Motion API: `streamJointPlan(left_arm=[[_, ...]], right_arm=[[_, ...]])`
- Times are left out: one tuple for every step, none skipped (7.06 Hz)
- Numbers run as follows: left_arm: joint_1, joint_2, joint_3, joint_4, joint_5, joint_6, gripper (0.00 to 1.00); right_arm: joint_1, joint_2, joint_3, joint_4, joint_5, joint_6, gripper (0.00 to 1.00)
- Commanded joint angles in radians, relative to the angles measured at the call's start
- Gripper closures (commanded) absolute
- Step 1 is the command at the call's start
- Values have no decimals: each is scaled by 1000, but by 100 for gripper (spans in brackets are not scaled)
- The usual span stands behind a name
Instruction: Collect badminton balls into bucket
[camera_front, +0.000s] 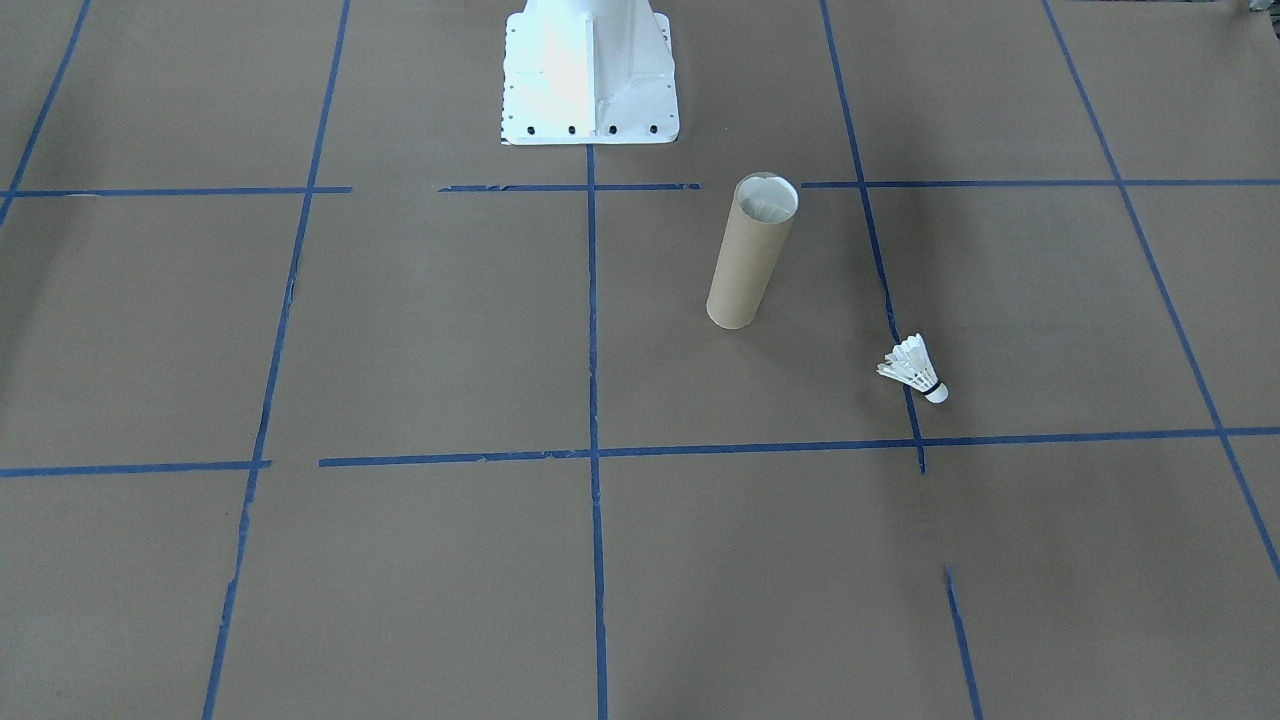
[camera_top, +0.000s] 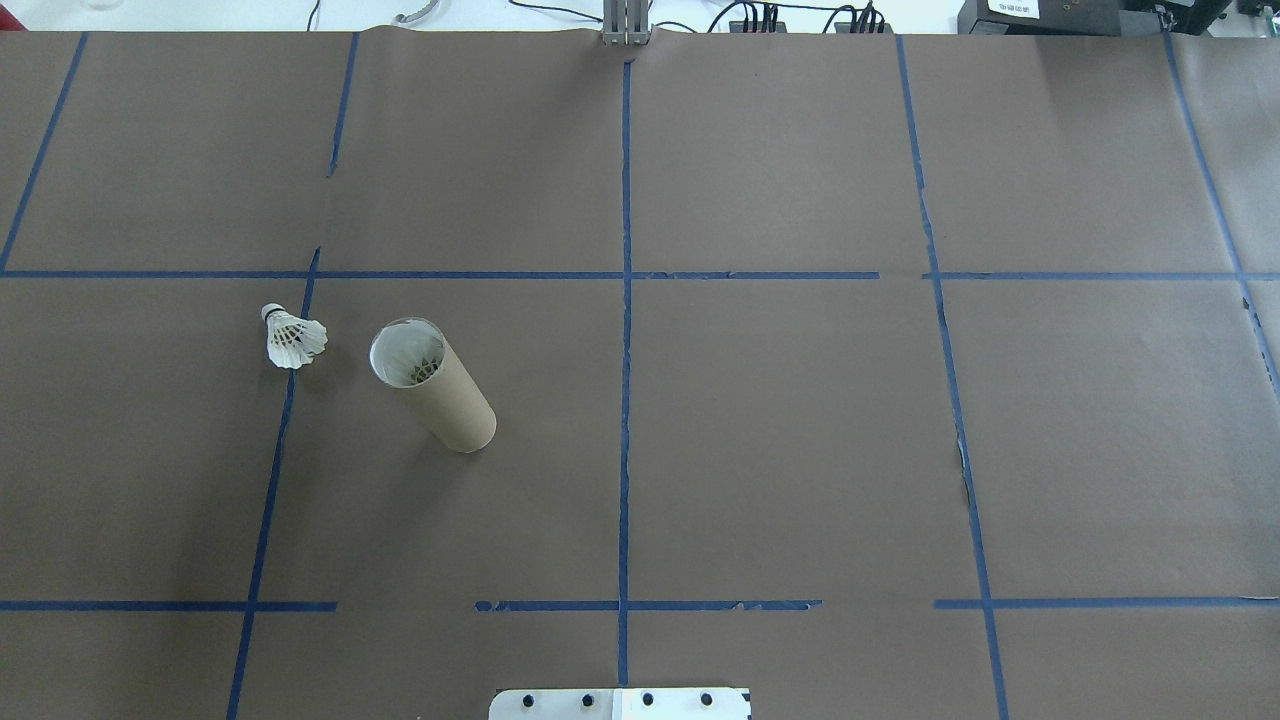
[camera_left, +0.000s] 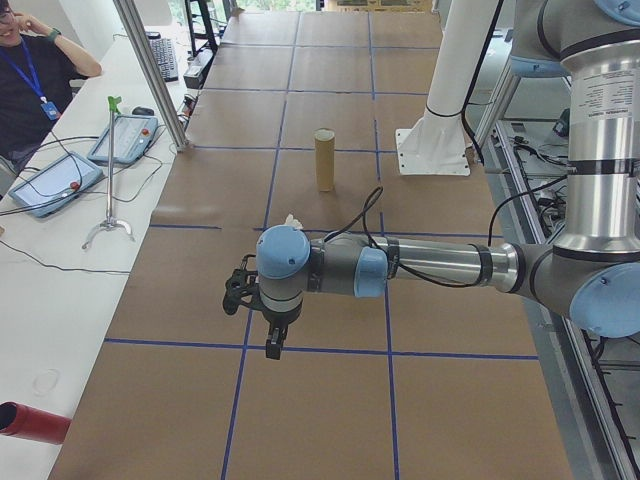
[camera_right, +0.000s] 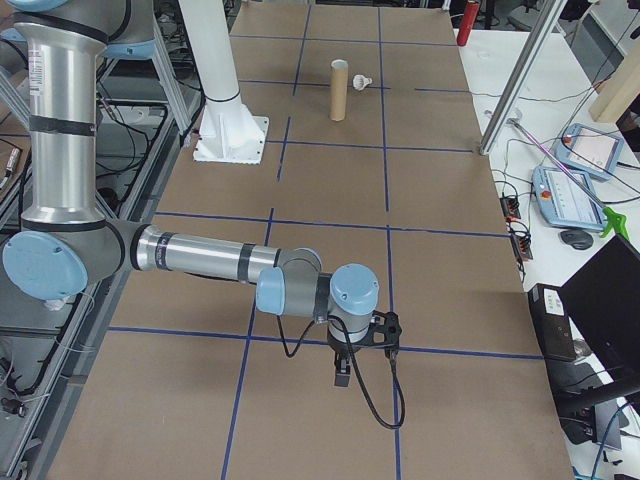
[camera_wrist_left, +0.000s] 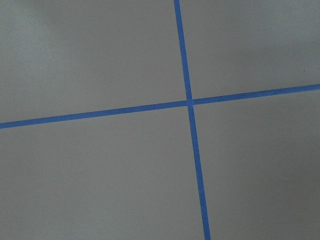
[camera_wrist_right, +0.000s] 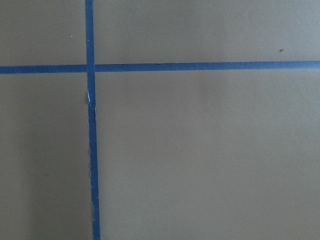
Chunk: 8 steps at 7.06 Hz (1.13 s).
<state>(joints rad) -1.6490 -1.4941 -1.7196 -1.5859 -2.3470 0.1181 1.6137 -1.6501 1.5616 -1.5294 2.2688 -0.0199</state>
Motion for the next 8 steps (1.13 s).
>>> streamJointPlan(left_arm=[[0,-3,-8,0,2,0,0],[0,-8,-9,-3,3,0,0],[0,-9,-9,-9,3,-8,0],[0,-26,-17,-14,9,-12,0],[0,-84,-5,-28,12,-8,0],[2,-145,29,-48,27,-14,0],[2,-153,29,-54,15,-20,0],[9,-158,17,-95,12,-192,0]], right_arm=[[0,-1,0,0,0,0,0],[0,1,0,0,0,0,0],[0,0,0,0,0,0,0],[0,1,0,0,0,0,0],[0,1,0,0,2,0,0],[0,1,0,0,2,0,0],[0,1,-2,0,0,0,0],[0,1,0,0,0,0,0]])
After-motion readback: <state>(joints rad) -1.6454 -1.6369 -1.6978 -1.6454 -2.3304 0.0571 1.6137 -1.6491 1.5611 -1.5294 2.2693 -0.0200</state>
